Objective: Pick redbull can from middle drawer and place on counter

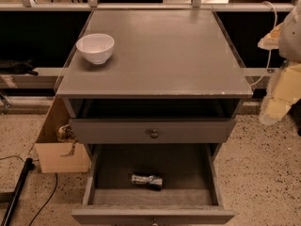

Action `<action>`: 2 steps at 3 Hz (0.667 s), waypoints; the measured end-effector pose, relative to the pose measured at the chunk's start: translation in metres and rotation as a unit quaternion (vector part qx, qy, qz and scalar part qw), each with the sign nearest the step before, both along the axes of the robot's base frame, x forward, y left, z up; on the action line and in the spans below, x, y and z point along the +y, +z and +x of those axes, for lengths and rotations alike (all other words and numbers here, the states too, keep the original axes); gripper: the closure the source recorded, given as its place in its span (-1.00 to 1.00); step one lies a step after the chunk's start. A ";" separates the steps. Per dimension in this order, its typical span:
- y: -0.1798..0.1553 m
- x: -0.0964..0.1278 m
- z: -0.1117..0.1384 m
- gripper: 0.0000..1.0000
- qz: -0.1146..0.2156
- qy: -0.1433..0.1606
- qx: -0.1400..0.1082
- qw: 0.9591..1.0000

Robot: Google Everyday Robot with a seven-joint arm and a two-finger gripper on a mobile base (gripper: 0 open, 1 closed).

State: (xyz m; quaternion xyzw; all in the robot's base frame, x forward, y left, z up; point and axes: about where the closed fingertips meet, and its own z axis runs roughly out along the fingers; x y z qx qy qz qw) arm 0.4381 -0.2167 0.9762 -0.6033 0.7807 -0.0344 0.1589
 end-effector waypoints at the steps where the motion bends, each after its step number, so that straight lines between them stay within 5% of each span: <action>1: 0.000 0.000 0.000 -1.00 0.000 0.000 0.000 1.000; 2: 0.002 -0.001 0.000 -1.00 0.009 0.000 -0.003 1.000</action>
Offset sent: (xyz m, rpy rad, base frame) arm 0.0006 -0.0048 -0.0016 0.0437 0.0083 -0.0011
